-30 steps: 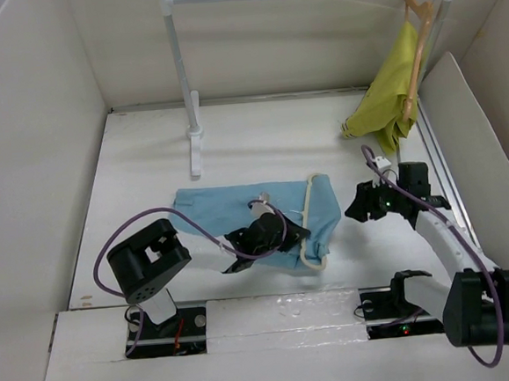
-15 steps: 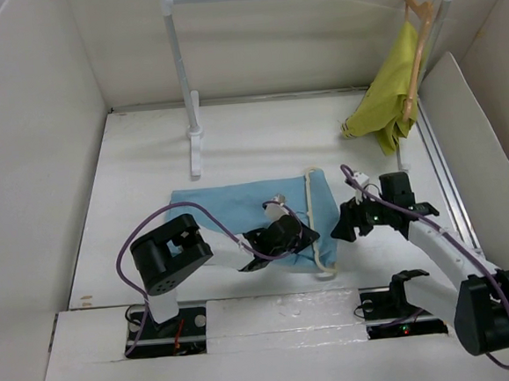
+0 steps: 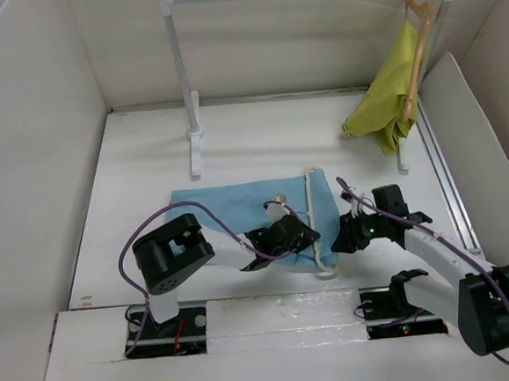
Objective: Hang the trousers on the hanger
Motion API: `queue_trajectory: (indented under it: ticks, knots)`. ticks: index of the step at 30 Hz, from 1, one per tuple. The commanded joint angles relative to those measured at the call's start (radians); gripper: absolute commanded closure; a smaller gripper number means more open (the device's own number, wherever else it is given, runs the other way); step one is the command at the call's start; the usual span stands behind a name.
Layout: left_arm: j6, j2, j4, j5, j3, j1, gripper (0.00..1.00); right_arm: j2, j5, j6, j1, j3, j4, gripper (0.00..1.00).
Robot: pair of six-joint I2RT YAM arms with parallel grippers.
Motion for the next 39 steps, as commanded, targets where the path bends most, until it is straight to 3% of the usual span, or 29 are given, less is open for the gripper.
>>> queue_trajectory:
  ticks: [1, 3, 4, 5, 9, 16, 19, 26, 27, 28, 31, 34, 39]
  knots:
    - [0.024, 0.023, -0.088, -0.016, 0.020, -0.002, 1.00, 0.051, -0.062, 0.029, 0.033, -0.003, 0.100, 0.62]
    - [0.024, 0.025, -0.098, -0.017, 0.020, -0.002, 1.00, 0.071, -0.077, 0.028, 0.033, 0.018, 0.106, 0.74]
    - [0.025, 0.023, -0.101, -0.019, 0.020, -0.002, 1.00, 0.078, -0.077, 0.019, 0.022, 0.032, 0.089, 0.93]
    - [0.028, 0.023, -0.110, -0.020, 0.018, -0.002, 1.00, 0.064, -0.073, 0.011, 0.022, 0.060, 0.077, 0.99]
    - [0.044, 0.009, -0.182, -0.040, 0.021, -0.002, 1.00, -0.076, 0.037, 0.009, -0.012, 0.176, -0.033, 1.00]
    - [0.045, -0.046, -0.296, -0.089, -0.014, 0.020, 1.00, -0.136, -0.019, -0.112, -0.142, 0.271, -0.284, 1.00]
    - [0.045, -0.070, -0.336, -0.100, -0.037, 0.047, 1.00, -0.188, 0.047, -0.149, -0.168, 0.293, -0.377, 1.00]
    - [-0.001, -0.165, -0.445, -0.129, -0.121, 0.092, 1.00, -0.251, 0.142, -0.173, -0.196, 0.183, -0.418, 1.00]
    - [-0.004, -0.184, -0.446, -0.140, -0.130, 0.092, 1.00, -0.251, 0.103, -0.166, -0.196, 0.154, -0.394, 0.93]
    - [0.004, -0.198, -0.447, -0.143, -0.132, 0.092, 1.00, -0.234, 0.058, -0.146, -0.196, 0.135, -0.316, 0.59]
    - [0.036, -0.216, -0.497, -0.177, -0.086, 0.055, 1.00, -0.138, 0.044, -0.173, -0.196, 0.190, -0.276, 0.19]
    - [0.073, -0.195, -0.528, -0.185, -0.015, 0.035, 1.00, -0.012, 0.045, -0.141, -0.185, 0.270, -0.114, 0.13]
    - [0.094, -0.169, -0.525, -0.180, 0.021, 0.035, 1.00, 0.389, -0.030, -0.149, -0.129, 0.389, 0.088, 0.09]
